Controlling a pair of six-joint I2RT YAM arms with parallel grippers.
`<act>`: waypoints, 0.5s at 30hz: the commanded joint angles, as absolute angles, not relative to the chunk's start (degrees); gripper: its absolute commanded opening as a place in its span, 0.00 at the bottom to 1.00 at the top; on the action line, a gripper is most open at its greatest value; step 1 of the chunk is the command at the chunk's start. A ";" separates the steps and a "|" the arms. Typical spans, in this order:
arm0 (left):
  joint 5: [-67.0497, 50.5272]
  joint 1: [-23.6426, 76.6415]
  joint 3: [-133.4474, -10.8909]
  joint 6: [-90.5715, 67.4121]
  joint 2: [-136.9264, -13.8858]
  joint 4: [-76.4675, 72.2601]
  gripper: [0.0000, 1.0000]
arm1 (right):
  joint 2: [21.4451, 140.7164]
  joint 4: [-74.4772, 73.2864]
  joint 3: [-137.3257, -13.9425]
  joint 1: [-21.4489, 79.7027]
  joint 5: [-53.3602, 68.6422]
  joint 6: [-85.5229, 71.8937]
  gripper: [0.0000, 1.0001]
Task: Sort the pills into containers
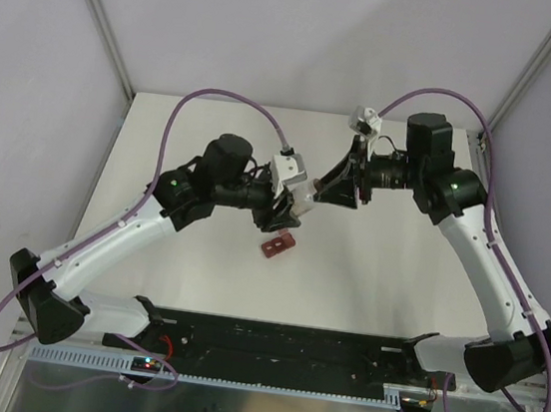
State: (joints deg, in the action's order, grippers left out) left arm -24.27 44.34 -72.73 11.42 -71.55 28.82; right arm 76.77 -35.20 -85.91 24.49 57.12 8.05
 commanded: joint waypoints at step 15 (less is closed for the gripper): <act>-28.47 43.76 -80.19 12.51 -67.99 36.46 0.00 | 71.71 -44.77 -95.46 28.04 50.01 25.22 0.83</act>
